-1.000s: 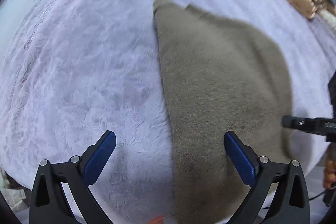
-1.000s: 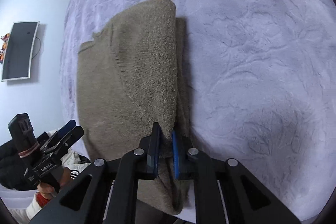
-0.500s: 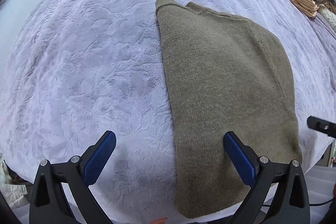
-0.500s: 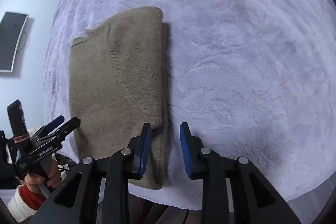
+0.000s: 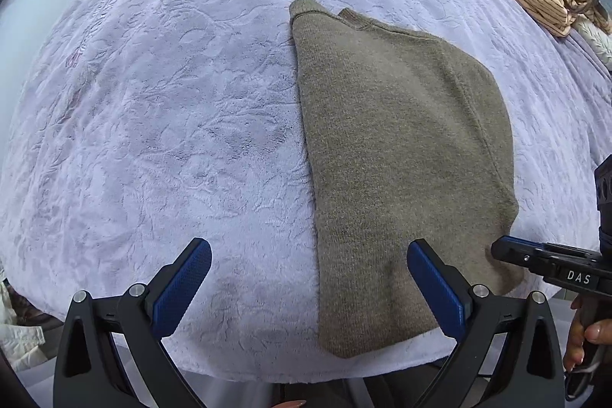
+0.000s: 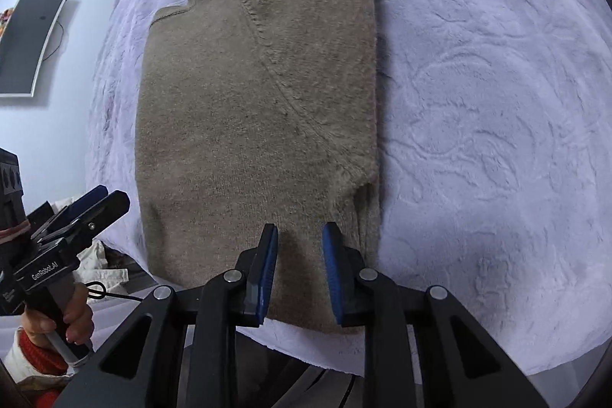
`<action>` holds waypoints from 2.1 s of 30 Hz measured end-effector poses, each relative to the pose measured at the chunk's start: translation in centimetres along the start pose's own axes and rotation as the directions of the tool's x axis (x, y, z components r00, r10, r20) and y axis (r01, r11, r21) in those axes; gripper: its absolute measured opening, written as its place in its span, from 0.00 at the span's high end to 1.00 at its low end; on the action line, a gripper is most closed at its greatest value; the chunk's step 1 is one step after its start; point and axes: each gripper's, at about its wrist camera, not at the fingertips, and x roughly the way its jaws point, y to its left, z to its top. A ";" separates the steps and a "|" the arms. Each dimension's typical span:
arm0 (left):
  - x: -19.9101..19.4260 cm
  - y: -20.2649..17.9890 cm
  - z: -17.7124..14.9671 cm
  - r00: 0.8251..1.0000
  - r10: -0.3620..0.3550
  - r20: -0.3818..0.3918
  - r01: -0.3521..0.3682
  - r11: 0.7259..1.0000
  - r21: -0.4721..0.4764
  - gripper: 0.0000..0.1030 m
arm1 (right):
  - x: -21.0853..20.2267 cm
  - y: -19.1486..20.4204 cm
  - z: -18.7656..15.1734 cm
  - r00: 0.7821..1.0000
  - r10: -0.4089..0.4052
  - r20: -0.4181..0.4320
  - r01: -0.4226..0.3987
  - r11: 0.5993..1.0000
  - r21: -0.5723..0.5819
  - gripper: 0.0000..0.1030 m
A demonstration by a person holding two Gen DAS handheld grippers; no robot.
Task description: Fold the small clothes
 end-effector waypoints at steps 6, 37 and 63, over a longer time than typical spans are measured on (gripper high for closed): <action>-0.1 -0.4 0.0 1.000 0.001 -0.031 -0.001 1.000 0.018 0.00 | -2.6 -0.5 -0.7 0.999 -0.040 0.002 0.040 0.998 0.048 0.74; -1.1 -2.1 -0.6 0.998 0.035 -0.050 -0.033 0.999 0.036 0.00 | -4.4 6.1 1.6 0.942 -0.323 0.094 0.327 0.945 -0.027 0.00; -1.7 -2.6 -0.4 0.997 0.066 -0.042 -0.064 0.997 0.047 0.00 | -3.9 5.9 1.4 0.920 -0.386 0.075 0.388 0.922 -0.017 0.00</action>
